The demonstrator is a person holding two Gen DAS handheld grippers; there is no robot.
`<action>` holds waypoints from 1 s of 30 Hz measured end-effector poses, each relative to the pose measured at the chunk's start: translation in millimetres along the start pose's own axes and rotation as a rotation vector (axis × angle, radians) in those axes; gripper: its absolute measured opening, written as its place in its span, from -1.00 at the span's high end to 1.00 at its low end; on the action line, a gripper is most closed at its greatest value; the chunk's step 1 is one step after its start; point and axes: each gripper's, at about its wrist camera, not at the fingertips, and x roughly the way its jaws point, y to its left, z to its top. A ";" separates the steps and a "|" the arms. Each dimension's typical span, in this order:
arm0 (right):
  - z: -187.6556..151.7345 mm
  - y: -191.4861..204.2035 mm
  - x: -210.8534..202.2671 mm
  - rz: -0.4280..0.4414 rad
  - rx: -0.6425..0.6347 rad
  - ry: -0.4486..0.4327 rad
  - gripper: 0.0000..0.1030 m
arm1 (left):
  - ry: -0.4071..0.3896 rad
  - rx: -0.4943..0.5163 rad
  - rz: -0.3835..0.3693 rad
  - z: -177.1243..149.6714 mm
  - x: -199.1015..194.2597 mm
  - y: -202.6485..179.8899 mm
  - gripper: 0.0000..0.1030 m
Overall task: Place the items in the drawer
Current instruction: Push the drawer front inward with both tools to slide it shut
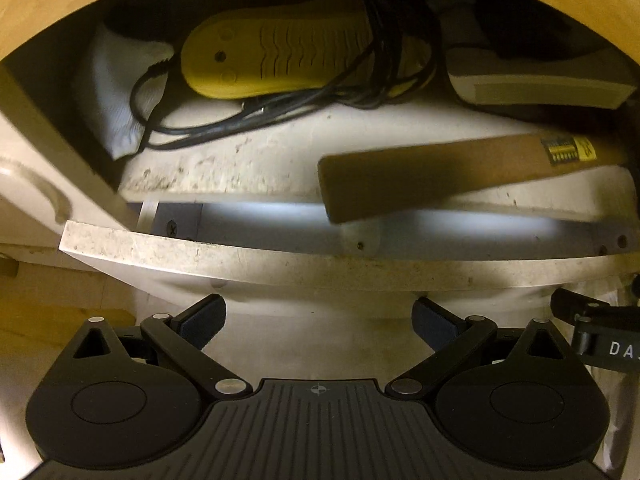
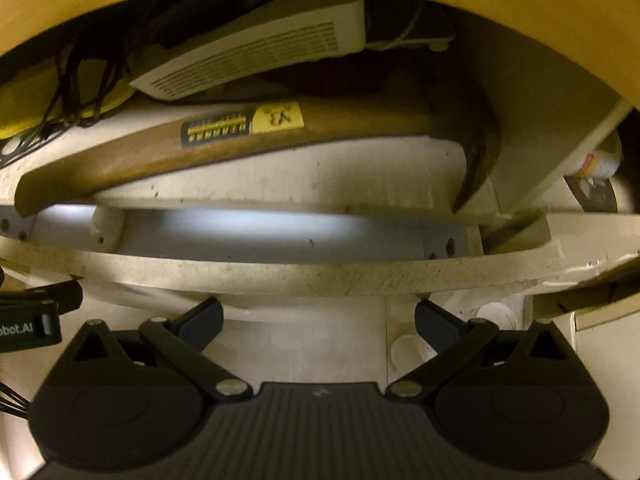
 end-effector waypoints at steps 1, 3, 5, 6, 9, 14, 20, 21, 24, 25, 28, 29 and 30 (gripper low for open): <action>3.1 -0.6 1.4 0.000 -0.001 -0.001 -0.99 | -0.001 -0.001 0.001 1.7 0.3 -0.8 -0.99; 8.1 -0.7 4.0 0.000 -0.001 -0.004 -0.99 | -0.001 -0.002 0.003 5.5 2.5 -2.3 -0.99; 18.8 -1.6 9.1 0.002 0.000 -0.002 -0.99 | 0.000 0.000 0.007 8.3 3.5 -5.4 -0.99; 20.9 -1.4 10.1 0.002 0.001 -0.003 -0.99 | 0.000 0.001 0.009 9.7 3.9 -7.0 -0.99; 26.9 -1.0 12.8 0.001 0.001 -0.006 -0.99 | 0.000 0.005 0.014 13.5 5.2 -10.8 -0.99; 34.2 -1.7 15.7 0.005 0.008 0.004 -0.99 | 0.008 0.018 0.019 18.8 5.5 -15.0 -1.00; 36.7 0.5 19.5 0.003 0.004 0.010 -0.99 | 0.016 0.000 0.021 41.3 35.5 -3.1 -0.99; 36.3 0.9 19.2 0.003 0.003 0.008 -0.99 | 0.014 -0.004 0.020 44.5 39.8 -1.1 -0.99; 31.1 2.0 14.5 0.002 -0.002 0.001 -0.99 | 0.004 -0.011 0.011 44.8 39.6 -0.2 -0.99; 28.8 2.3 12.4 0.002 -0.004 -0.002 -0.99 | 0.002 -0.011 0.008 43.9 38.2 -0.1 -0.99; 22.1 3.2 6.3 0.001 -0.009 -0.012 -0.99 | -0.007 -0.002 0.006 41.4 34.0 -0.7 -0.99; 19.9 3.5 4.2 0.001 -0.011 -0.015 -0.99 | -0.011 0.004 0.007 40.6 32.7 -1.1 -0.99; 17.7 3.8 2.1 0.001 -0.012 -0.017 -0.99 | -0.013 0.008 0.006 39.9 31.6 -1.3 -0.99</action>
